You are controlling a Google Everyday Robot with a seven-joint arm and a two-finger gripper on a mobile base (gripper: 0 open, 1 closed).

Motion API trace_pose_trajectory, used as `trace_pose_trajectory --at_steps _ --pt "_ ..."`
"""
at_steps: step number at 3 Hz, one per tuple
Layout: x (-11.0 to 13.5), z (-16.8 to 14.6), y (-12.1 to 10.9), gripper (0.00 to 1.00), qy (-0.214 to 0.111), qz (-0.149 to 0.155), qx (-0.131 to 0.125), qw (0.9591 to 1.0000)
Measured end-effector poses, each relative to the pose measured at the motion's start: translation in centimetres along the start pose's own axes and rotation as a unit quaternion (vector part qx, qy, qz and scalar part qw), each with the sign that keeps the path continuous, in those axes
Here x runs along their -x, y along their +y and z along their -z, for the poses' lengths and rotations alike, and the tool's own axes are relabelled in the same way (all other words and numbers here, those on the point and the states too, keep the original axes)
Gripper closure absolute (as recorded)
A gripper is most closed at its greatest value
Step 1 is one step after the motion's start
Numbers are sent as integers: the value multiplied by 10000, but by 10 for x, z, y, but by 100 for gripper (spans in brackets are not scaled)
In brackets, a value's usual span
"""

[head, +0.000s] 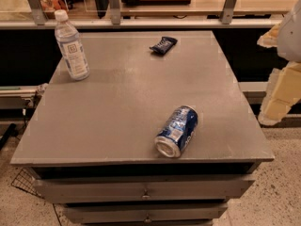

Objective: Move blue plastic bottle near rxbar blueberry

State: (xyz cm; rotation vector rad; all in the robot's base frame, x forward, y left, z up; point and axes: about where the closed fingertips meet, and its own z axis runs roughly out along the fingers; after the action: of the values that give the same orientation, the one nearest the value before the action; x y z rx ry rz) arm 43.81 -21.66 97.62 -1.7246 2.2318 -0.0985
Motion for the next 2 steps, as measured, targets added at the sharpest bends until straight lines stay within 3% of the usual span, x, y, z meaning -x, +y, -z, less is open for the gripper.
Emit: trace_pose_trajectory --at_steps 1,2 --pt "0 0 0 0 0 0 0 10000" --pt "37 -12 -4 0 -491 -22 133 9987"
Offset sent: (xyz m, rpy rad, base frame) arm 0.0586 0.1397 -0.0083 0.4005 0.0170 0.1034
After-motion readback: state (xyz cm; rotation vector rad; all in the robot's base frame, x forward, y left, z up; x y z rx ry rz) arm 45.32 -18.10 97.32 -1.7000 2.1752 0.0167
